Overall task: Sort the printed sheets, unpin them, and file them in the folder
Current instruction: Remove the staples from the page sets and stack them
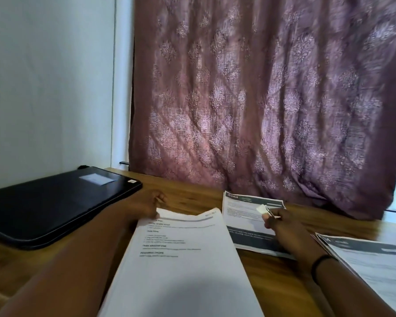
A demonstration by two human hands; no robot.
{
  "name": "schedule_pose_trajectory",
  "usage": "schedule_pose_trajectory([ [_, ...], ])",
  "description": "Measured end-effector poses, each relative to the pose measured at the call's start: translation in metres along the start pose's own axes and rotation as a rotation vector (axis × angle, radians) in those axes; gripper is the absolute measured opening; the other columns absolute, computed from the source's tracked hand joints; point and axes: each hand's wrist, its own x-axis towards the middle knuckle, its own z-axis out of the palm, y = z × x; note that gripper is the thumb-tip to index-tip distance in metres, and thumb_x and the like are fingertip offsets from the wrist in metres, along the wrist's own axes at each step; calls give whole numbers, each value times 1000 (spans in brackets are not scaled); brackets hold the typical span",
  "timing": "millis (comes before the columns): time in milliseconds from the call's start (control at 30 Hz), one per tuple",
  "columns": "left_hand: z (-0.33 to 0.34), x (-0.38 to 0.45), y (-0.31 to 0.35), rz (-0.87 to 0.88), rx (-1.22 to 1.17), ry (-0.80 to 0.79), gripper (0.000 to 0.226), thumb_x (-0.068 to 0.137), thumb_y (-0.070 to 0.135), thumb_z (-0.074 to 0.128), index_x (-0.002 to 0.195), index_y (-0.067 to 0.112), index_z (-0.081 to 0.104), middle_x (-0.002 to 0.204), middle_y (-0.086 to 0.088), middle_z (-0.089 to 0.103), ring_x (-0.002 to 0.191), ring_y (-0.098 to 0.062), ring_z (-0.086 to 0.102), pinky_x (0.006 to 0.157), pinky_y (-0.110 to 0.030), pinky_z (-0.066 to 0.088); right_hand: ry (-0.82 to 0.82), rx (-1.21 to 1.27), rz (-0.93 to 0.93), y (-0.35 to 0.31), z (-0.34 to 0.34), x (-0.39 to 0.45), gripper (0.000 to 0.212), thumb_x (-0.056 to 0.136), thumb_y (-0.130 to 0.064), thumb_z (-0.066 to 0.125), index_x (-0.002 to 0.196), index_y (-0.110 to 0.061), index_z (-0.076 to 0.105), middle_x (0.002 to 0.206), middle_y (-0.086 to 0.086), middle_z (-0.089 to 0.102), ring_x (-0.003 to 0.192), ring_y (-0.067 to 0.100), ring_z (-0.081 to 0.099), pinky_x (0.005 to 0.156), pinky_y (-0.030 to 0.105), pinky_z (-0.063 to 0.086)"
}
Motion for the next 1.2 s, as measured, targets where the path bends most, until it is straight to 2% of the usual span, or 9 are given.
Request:
schedule_pose_trajectory([
  [67,2,4,-7,73,22,178,42,78,-8,62,110,18,54,103,-1,59,98,-17,59,71,-14,43,22,-72,20,2,-8,1,25,97,-35,51,109,-14,56,105,8,64,83,19,54,62,26,33],
  [167,3,6,-12,38,214,381,47,86,0,54,129,17,49,120,-5,58,110,-24,56,88,-24,43,42,-127,82,13,-19,6,37,96,-39,52,118,-10,54,117,14,63,97,28,55,76,29,33],
  [300,8,3,-3,-104,621,336,63,87,21,56,144,26,31,147,-5,39,133,-31,38,106,-45,37,31,-235,94,21,-23,5,49,85,-46,65,117,-11,57,118,12,64,106,30,59,82,32,42],
  [400,17,5,34,2,803,342,66,86,39,58,144,20,33,149,-12,33,135,-38,35,108,-51,36,82,-442,118,22,-31,4,39,86,-39,63,117,-14,55,119,11,64,108,31,60,79,32,42],
  [667,90,18,154,100,213,-96,53,92,32,61,139,15,44,143,-3,48,121,-20,51,85,-19,38,100,-485,218,31,-41,11,28,85,-22,58,109,-7,64,114,14,67,103,32,63,81,31,48],
  [900,128,45,171,-163,86,-31,72,84,33,69,140,5,34,142,-13,46,127,-27,48,100,-30,43,102,-460,248,34,-42,15,34,90,-32,56,112,-8,63,119,13,66,108,32,62,88,33,47],
  [1067,130,51,184,-195,31,10,53,92,18,62,135,-4,41,141,-17,45,126,-27,49,97,-27,42,62,-427,302,38,-48,19,29,85,-25,59,111,-11,63,118,11,64,110,30,60,84,32,47],
  [1133,134,55,185,-208,-90,-4,45,91,9,60,131,-6,46,128,-18,55,113,-28,57,84,-26,46,35,-431,282,42,-49,20,15,84,-24,60,92,-13,64,111,10,68,101,28,63,74,28,46],
  [1200,133,49,186,-210,-254,2,37,91,2,57,126,-7,51,94,-12,62,79,-22,60,64,-22,45,66,-392,277,44,-50,21,11,81,-23,63,83,-12,62,104,11,70,94,29,65,72,27,45],
])
